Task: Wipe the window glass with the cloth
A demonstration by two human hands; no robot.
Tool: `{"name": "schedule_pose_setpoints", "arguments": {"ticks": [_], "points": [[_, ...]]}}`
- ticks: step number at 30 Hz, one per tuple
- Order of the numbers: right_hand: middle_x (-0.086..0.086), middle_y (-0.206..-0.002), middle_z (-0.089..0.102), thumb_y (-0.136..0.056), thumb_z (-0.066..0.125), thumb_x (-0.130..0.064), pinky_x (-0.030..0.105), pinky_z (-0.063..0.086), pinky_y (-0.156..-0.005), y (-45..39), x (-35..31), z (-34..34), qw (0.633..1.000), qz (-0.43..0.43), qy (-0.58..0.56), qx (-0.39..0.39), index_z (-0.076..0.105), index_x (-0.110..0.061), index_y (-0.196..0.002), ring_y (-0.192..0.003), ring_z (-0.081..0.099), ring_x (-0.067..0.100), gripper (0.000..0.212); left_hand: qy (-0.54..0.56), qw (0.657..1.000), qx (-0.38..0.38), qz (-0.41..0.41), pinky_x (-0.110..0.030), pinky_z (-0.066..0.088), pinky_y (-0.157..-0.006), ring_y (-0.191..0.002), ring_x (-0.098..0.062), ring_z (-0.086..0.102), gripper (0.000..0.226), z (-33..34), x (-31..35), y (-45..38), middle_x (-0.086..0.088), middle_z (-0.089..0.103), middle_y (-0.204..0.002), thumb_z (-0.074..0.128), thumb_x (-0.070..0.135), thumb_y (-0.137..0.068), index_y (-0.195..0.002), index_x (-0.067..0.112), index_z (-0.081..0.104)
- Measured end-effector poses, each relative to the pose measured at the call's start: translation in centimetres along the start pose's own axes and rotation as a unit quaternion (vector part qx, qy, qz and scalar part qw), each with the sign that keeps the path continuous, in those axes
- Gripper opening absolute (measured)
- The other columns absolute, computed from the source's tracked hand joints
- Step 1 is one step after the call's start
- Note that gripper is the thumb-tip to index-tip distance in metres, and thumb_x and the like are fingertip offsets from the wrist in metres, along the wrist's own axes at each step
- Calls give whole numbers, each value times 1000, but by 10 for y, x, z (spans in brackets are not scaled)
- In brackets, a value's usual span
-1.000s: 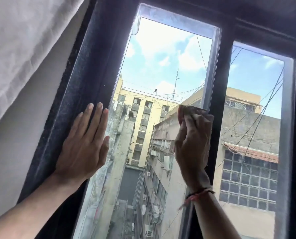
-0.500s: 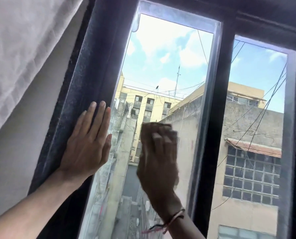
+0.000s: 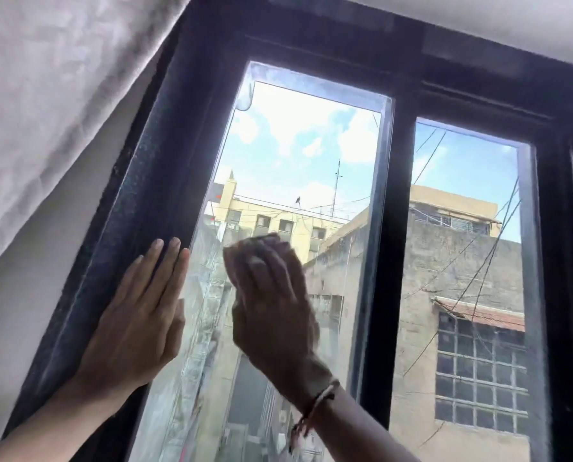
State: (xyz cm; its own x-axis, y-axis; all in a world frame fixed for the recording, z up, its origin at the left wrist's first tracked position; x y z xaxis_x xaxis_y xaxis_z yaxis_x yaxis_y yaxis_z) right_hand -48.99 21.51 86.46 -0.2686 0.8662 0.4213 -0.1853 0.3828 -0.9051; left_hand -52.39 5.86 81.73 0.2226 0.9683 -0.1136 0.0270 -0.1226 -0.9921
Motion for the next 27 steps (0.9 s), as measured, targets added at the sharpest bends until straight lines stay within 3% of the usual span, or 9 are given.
{"name": "schedule_pose_setpoints", "arguments": {"ticks": [4, 8, 10, 13, 18, 22, 25, 26, 27], "points": [[-6, -144, 66, -80, 66, -13, 40, 57, -107, 78, 15, -23, 994, -13, -34, -99, 57, -26, -151, -141, 53, 17, 72, 3, 1000, -16, -9, -61, 31, -129, -163, -40, 24, 66, 4, -6, -2, -23, 29, -174, 22, 32, -107, -164, -2, 26], [-12, -135, 75, -87, 79, -22, 28, 66, -81, 117, 21, -60, 988, -20, -74, -133, 74, -32, -135, -119, 72, 12, 49, 25, 998, -44, -46, -65, 32, -127, -162, -42, 26, 70, 4, -1, -4, -27, 31, -172, 18, 41, -107, -159, -3, 34], [-8, -133, 78, -84, 83, -14, 26, 65, -83, 121, 37, -91, 993, 11, -95, -65, 79, -27, -127, -117, 73, 13, 45, 51, 997, -43, -48, -67, 34, -125, -159, -44, 31, 67, -3, 19, -11, -28, 33, -170, 22, 40, -107, -152, -5, 41], [-1, -140, 74, -97, 67, -11, 36, 62, -102, 131, 79, -145, 986, 61, -149, 49, 76, -18, -132, -134, 65, 17, 37, 67, 997, 3, 40, -65, 38, -125, -159, -40, 33, 62, -14, 96, -31, -23, 30, -173, 30, 36, -108, -155, -3, 40], [3, -145, 68, -97, 57, -19, 40, 47, -123, 158, 170, -192, 974, 162, -139, 70, 69, -14, -138, -146, 52, 14, 44, 106, 990, 30, 85, -52, 34, -130, -161, -35, 32, 62, -7, 221, -79, -22, 32, -173, 37, 33, -108, -161, 2, 36], [13, -144, 61, -99, 51, -23, 27, 52, -113, 182, 253, -201, 949, 275, -137, 76, 66, -6, -137, -139, 55, 13, 44, 35, 996, -10, 78, -60, 42, -125, -159, -39, 34, 66, 28, 240, -84, -23, 32, -171, 34, 39, -108, -161, 0, 35], [17, -144, 57, -102, 48, -36, 60, 60, -99, 187, 308, -200, 933, 324, -122, 96, 59, -4, -139, -117, 67, 45, 50, -7, 996, 10, 89, -59, 37, -127, -161, -37, 32, 69, 37, 234, -83, -21, 30, -174, 33, 45, -109, -164, 3, 29], [18, -143, 55, -104, 47, -42, 65, 62, -92, 186, 322, -198, 932, 330, -115, 96, 56, -2, -141, -113, 68, 46, 55, -15, 996, 15, 91, -59, 36, -128, -161, -37, 32, 71, 39, 233, -83, -21, 29, -174, 33, 46, -109, -165, 3, 27], [19, -142, 54, -105, 47, -44, 58, 65, -90, 181, 332, -198, 933, 327, -113, 101, 54, -2, -142, -113, 70, 36, 56, -18, 996, 17, 90, -58, 35, -128, -161, -37, 31, 71, 39, 232, -83, -22, 29, -174, 33, 47, -109, -165, 4, 26]]}}
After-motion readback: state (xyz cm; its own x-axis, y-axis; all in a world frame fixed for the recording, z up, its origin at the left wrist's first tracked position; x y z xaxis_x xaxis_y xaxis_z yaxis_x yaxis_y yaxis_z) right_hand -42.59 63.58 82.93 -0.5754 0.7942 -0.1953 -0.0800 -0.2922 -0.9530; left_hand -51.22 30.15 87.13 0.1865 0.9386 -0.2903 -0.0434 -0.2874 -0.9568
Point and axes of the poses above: each hand's wrist, its own y-axis away from the middle knuckle, its own z-axis out of the palm, x = y × z, the point moved 8 cm from there along -y, towards the middle knuckle
